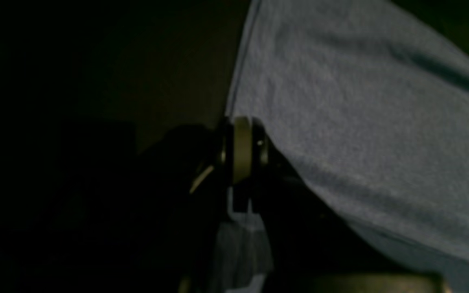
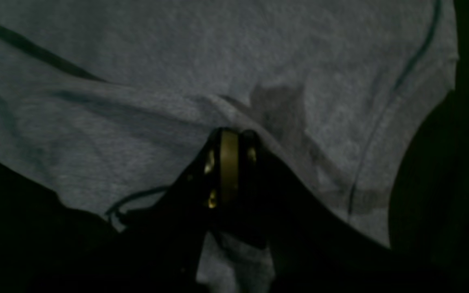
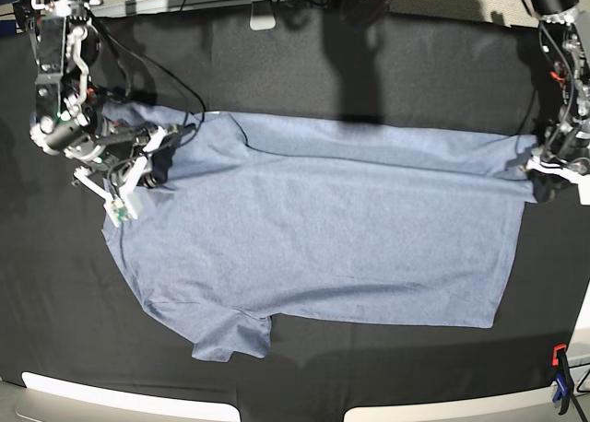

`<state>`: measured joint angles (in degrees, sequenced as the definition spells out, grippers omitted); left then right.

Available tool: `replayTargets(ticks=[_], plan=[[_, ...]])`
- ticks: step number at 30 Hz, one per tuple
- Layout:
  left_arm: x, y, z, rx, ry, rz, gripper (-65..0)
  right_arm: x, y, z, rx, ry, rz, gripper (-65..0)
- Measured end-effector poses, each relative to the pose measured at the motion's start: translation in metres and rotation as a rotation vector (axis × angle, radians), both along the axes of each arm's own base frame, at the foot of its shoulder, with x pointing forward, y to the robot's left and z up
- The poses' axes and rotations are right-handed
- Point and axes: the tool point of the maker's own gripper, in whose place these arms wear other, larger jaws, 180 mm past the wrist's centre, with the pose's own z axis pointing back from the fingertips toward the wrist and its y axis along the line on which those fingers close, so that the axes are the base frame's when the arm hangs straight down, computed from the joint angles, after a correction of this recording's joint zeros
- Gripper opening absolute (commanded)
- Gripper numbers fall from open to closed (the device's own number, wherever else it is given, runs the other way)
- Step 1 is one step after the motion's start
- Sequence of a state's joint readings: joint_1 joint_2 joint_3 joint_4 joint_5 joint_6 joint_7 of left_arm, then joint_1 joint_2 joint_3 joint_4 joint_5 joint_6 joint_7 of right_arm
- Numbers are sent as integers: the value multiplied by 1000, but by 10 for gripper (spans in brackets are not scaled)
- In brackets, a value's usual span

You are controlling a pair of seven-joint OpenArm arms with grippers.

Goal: Layout the t-shirt on the table in an organized manner, then fold the t-shirt properly
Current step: 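Fold the grasped edge over the shirt body with both grippers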

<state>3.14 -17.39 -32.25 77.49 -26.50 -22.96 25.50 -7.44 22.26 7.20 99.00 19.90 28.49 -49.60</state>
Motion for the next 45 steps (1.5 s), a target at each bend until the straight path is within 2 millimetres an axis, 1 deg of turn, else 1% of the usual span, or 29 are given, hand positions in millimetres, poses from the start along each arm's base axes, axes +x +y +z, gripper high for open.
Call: replayTargets(ticks=[5,6,7,9,10,11,13,16,18,21,23,25,27,29,31,35,38,42,44,45], plan=[[0,4,2,10,1,-1,-650,0,0,0,1,-1,1,-650],[1,4,2,10,-1,0,-605,-1,0,-1,-2,6,0,-615],[0,2,1,8,9,-7,-547,-2,-1,-2,-6,13,0,-552],[-1,-8,-1,12,20,-75,-434,-3,-1,-3,-11,18,-1,-408],[-2,-13,-2,12,25,-104,-405,-3,-1,-3,-11,18,-1,-367],[-2,-16,-2,12,24,-121,-402,-3,-2,-3,-12,20,-1,-359],[-1,-17,0,17,19,-139,-402,-3,-2,-3,-15,25,-1,-360],[-6,-7,-2,40,76,-157,-402,-2,-2,0,-20,15,3,-360],[-11,0,-4,46,121,-170,-402,0,1,9,-27,-9,15,-360],[-20,9,-3,38,136,-172,-402,1,8,22,-26,-50,35,-360],[-32,20,-13,35,183,-110,-402,0,11,25,-25,-59,42,-360],[-43,16,-21,11,209,-113,-402,-1,11,24,-28,-54,43,-360],[-48,8,-25,-42,209,-118,-402,-1,11,26,-27,-59,44,-360],[-47,-6,-25,-91,189,-150,-402,-1,11,26,-26,-59,44,-360],[-46,-13,-26,-112,179,-156,-402,-1,11,25,-27,-59,44,-360],[-46,-15,-27,-118,172,-152,-402,-1,11,25,-27,-59,44,-360],[-40,-13,-14,-61,148,-167,-402,-1,11,26,-27,-59,44,-360],[-30,-19,15,32,99,-217,-402,-1,11,26,-26,-60,44,-360],[-29,-24,19,68,101,-234,-402,-1,11,25,-27,-59,44,-360],[-30,-26,16,76,113,-235,-402,-1,11,25,-27,-59,44,-360]])
